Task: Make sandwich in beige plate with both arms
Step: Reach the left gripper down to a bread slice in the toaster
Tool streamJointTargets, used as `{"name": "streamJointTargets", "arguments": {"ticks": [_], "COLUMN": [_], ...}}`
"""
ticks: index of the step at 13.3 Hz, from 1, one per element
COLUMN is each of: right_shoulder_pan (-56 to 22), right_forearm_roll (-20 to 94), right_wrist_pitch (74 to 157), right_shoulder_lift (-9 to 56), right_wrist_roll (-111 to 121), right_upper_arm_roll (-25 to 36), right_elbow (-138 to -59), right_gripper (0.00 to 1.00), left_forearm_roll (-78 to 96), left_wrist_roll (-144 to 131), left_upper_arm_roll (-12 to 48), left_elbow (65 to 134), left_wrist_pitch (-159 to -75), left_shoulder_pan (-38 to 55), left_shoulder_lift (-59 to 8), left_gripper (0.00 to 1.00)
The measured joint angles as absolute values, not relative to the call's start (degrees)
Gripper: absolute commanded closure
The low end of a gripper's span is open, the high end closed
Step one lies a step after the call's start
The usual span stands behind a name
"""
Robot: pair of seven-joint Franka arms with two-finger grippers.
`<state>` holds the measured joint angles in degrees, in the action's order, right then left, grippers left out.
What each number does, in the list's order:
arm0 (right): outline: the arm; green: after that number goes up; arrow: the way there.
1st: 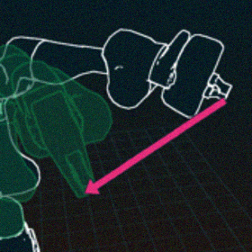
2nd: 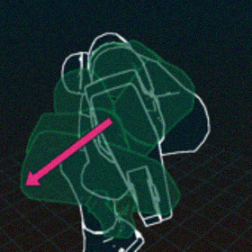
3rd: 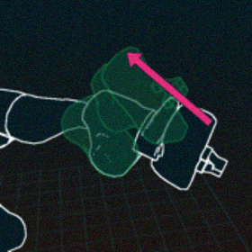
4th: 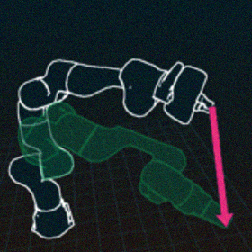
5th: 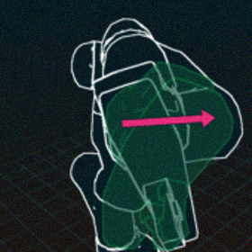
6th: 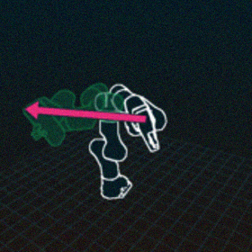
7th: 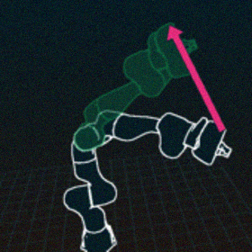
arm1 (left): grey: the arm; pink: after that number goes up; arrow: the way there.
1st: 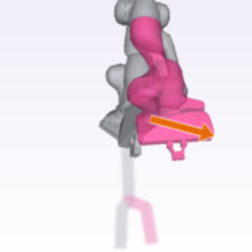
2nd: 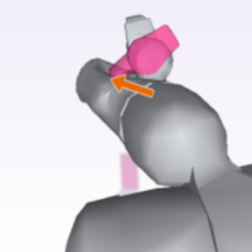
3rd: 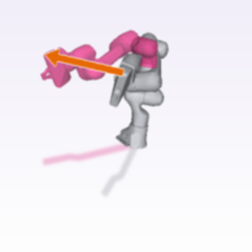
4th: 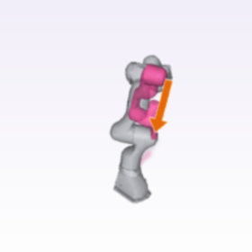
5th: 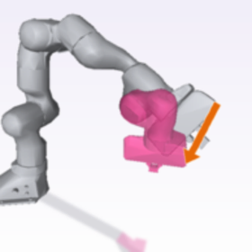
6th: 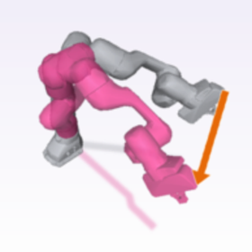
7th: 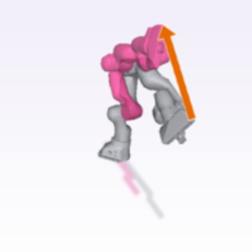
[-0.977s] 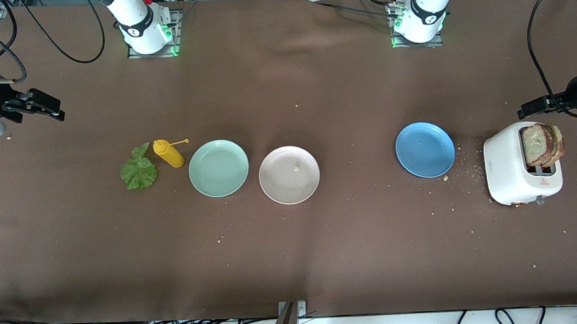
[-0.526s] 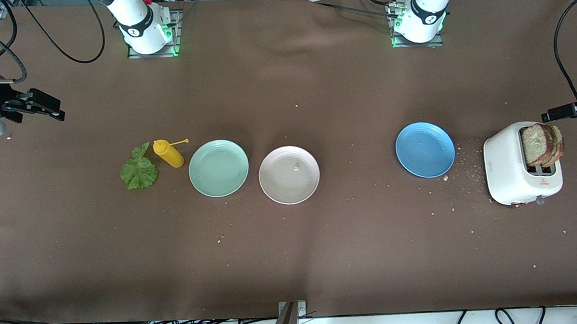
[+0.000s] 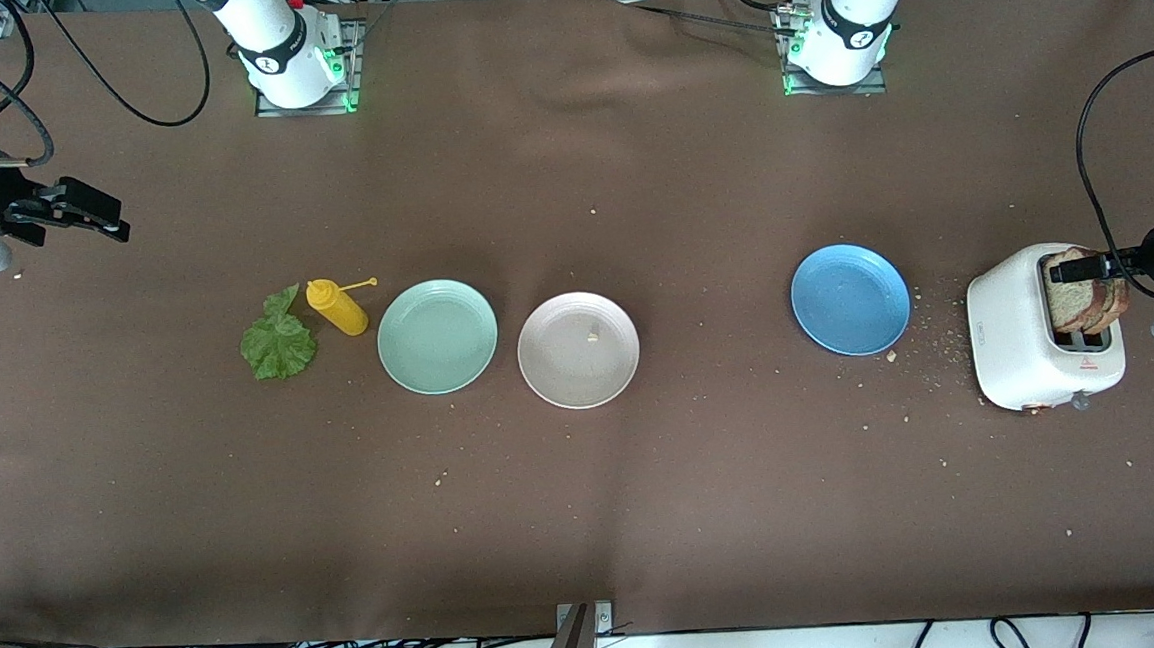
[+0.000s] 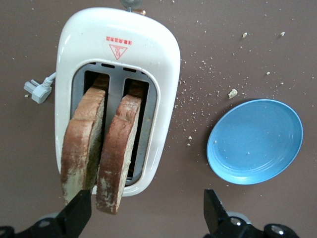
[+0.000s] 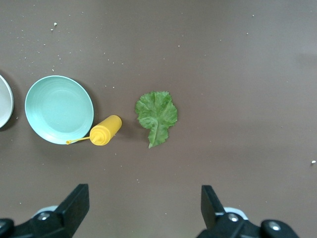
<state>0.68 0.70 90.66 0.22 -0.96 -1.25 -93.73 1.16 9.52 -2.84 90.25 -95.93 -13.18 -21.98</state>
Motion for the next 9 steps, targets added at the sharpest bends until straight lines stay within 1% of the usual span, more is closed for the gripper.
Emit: {"name": "streamJointTargets", "arguments": {"ticks": [2,5,6,8,9], "right_shoulder_pan": [0.68,0.68,0.68,0.68,0.68], "right_forearm_roll": [0.7,0.7,0.7,0.7,0.7], "right_wrist_pitch": [90.66,90.66,90.66,90.66,90.66], "right_shoulder_lift": [0.22,0.22,0.22,0.22,0.22], "right_wrist_roll": [-0.96,-0.96,-0.96,-0.96,-0.96], "right_upper_arm_roll": [-1.25,-1.25,-1.25,-1.25,-1.25], "right_elbow": [-93.74,-93.73,-93.73,-93.74,-93.73], "right_gripper": [0.0,0.0,0.0,0.0,0.0], "left_forearm_roll": [1.16,1.16,1.16,1.16,1.16], "left_wrist_roll": [9.52,9.52,9.53,9.53,10.23], "left_upper_arm_roll": [-2.84,-2.83,-2.81,-2.8,-2.8], "left_elbow": [90.25,90.25,90.25,90.25,90.24], "left_wrist_pitch": [-96.72,-97.46,-97.64,-97.79,-97.81], "left_shoulder_pan": [-13.18,-13.18,-13.17,-13.14,-13.13], "left_shoulder_lift": [-22.8,-24.0,-24.37,-24.91,-25.15], "left_gripper": [0.03,0.17,0.27,0.7,0.85]}}
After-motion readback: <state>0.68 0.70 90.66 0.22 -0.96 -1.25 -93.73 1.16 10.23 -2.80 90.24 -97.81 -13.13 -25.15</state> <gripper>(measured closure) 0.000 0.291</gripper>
